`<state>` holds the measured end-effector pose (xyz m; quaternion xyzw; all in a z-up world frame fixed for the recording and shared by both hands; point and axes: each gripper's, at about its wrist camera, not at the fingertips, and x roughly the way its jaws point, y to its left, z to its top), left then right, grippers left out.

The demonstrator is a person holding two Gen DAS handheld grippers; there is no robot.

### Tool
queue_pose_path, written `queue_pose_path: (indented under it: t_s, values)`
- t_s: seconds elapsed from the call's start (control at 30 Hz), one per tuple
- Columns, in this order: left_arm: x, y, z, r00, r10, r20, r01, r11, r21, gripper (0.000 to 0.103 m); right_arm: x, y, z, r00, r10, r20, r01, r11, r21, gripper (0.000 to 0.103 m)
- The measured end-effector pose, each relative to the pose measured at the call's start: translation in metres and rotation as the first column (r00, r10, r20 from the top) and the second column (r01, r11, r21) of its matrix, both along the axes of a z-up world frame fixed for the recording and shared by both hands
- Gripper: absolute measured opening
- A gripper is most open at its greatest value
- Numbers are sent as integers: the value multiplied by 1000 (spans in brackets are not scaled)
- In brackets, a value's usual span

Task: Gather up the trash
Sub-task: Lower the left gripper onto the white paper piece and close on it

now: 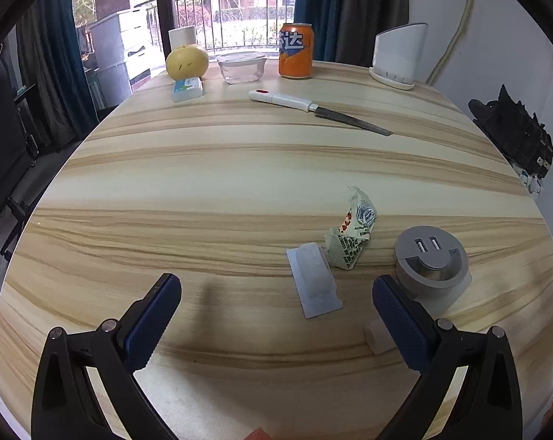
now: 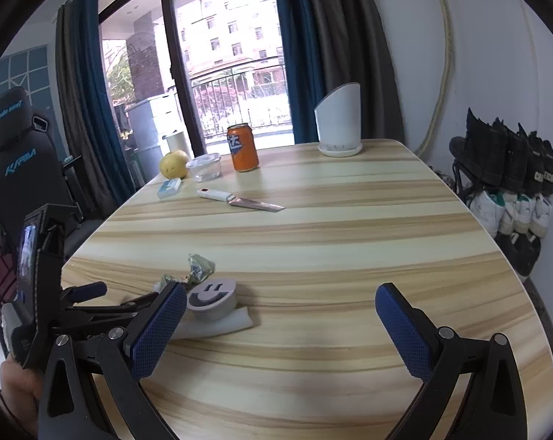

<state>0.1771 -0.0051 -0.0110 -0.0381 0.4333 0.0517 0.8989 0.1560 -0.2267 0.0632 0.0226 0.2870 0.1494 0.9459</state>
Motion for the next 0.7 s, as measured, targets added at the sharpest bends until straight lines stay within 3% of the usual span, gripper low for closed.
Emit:
queue_pose_path:
  t_s: [0.7]
  values:
    - [17, -4, -13, 998, 9, -64, -6, 999, 38, 102, 0, -13, 6, 1000, -9, 16, 9, 999, 50, 103]
